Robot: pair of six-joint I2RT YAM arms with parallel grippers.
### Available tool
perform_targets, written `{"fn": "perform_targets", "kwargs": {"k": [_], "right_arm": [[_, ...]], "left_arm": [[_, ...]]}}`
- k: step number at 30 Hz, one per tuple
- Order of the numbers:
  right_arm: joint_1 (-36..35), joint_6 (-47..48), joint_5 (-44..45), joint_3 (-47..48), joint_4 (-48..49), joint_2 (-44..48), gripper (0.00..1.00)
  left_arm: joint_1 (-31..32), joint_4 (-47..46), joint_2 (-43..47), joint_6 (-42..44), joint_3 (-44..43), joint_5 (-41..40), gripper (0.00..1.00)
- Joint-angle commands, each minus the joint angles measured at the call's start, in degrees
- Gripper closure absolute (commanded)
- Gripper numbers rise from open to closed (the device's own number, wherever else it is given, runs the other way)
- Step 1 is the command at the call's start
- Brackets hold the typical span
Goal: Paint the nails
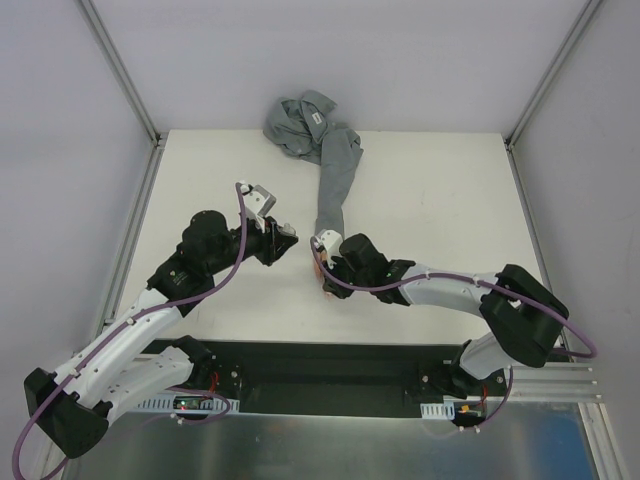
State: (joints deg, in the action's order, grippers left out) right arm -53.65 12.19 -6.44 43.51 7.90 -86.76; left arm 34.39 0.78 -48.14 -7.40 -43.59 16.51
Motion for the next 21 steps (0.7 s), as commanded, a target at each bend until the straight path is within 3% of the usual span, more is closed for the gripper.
{"fn": "perform_targets", "kwargs": {"k": [1, 21], "right_arm": [[-0.05, -1.37, 1.86, 2.55, 1.77, -0.69, 1.0], [0.56, -2.69, 3.71, 0.97, 3.09, 0.63, 1.0]], "left_arm": [[-0.64, -2.8, -0.11, 0.54, -2.2, 1.77, 1.0], [-0.64, -2.89, -0.2, 0.63, -2.02, 2.03, 1.0]]}}
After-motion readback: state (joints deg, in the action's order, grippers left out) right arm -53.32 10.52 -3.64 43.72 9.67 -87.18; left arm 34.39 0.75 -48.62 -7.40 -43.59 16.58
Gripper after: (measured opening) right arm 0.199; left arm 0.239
